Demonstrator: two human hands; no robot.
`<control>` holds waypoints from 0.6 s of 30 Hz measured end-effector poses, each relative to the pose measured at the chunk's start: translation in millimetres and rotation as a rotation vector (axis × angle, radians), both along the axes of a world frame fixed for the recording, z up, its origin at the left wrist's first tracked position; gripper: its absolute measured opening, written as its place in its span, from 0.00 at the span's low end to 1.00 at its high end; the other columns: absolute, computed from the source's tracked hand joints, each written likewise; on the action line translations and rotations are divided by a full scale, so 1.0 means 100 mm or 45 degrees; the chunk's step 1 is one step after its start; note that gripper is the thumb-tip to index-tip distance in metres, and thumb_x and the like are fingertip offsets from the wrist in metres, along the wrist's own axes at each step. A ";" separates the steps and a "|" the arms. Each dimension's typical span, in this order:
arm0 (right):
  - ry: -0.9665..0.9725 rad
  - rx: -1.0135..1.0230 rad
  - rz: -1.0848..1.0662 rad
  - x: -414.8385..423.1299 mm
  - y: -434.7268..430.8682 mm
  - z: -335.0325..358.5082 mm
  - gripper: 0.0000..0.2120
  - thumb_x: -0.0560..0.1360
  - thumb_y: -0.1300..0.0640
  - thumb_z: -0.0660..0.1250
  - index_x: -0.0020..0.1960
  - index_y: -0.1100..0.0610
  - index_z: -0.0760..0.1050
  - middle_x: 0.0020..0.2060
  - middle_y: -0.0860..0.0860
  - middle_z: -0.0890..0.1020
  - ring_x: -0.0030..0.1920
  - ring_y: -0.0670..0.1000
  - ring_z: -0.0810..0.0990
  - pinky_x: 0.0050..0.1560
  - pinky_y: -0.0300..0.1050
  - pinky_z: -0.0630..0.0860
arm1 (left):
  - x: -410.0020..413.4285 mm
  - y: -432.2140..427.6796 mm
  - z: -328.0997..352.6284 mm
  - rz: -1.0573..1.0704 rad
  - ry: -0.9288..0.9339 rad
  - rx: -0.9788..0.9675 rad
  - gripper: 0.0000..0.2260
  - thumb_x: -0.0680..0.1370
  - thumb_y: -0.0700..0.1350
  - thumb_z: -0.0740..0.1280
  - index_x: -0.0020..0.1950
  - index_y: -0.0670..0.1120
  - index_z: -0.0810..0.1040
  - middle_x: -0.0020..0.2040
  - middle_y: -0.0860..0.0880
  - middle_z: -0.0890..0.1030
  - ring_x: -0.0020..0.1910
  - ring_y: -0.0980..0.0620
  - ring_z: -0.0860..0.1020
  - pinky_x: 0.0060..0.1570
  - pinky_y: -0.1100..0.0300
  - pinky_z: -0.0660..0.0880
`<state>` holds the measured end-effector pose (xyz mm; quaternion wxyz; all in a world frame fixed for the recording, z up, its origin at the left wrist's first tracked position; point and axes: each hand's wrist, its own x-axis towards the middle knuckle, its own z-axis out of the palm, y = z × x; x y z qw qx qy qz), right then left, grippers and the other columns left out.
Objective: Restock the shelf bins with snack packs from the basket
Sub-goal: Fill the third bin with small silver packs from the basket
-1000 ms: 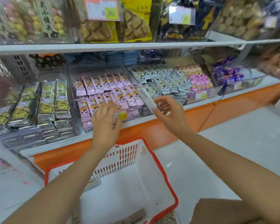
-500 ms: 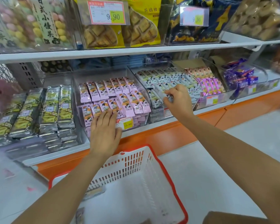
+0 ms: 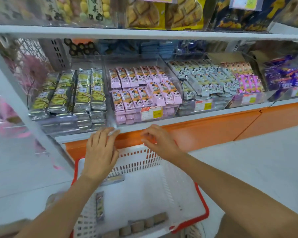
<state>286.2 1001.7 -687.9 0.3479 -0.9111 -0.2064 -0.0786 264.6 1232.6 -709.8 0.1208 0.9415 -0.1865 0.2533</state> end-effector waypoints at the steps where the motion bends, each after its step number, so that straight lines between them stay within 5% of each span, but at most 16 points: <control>1: 0.073 0.016 0.012 -0.05 0.14 -0.18 0.06 0.76 0.57 0.69 0.52 0.54 0.80 0.44 0.45 0.76 0.42 0.45 0.74 0.44 0.37 0.70 | -0.05 0.13 -0.12 0.034 0.088 0.016 0.23 0.73 0.45 0.57 0.66 0.42 0.73 0.62 0.41 0.74 0.61 0.38 0.71 0.58 0.45 0.65; 6: 0.450 -0.089 0.047 -0.33 0.80 -1.02 0.11 0.77 0.55 0.68 0.58 0.54 0.78 0.49 0.50 0.79 0.46 0.47 0.76 0.51 0.42 0.74 | -0.27 0.75 -0.77 0.233 0.504 -0.028 0.25 0.74 0.49 0.54 0.67 0.38 0.73 0.64 0.38 0.75 0.62 0.35 0.74 0.58 0.40 0.73; 10: 0.668 -0.199 0.155 -0.50 1.14 -1.58 0.16 0.79 0.52 0.65 0.66 0.51 0.73 0.57 0.49 0.76 0.47 0.44 0.72 0.48 0.31 0.68 | -0.40 1.01 -1.23 0.286 0.643 -0.024 0.27 0.78 0.46 0.61 0.76 0.37 0.65 0.77 0.39 0.64 0.74 0.38 0.66 0.69 0.40 0.68; 13: 0.834 -0.282 0.260 -0.61 1.35 -1.97 0.17 0.81 0.52 0.62 0.69 0.50 0.70 0.60 0.52 0.73 0.54 0.50 0.75 0.55 0.41 0.72 | -0.48 1.04 -1.43 0.302 0.734 -0.081 0.34 0.78 0.41 0.66 0.80 0.39 0.54 0.81 0.45 0.50 0.80 0.45 0.52 0.75 0.44 0.59; 18: 1.048 -0.588 0.412 -0.72 1.61 -2.53 0.23 0.81 0.54 0.59 0.76 0.48 0.60 0.64 0.56 0.67 0.62 0.58 0.72 0.60 0.49 0.71 | -0.47 1.02 -1.50 0.312 0.729 -0.181 0.33 0.79 0.40 0.64 0.80 0.40 0.52 0.81 0.46 0.50 0.80 0.48 0.48 0.76 0.50 0.51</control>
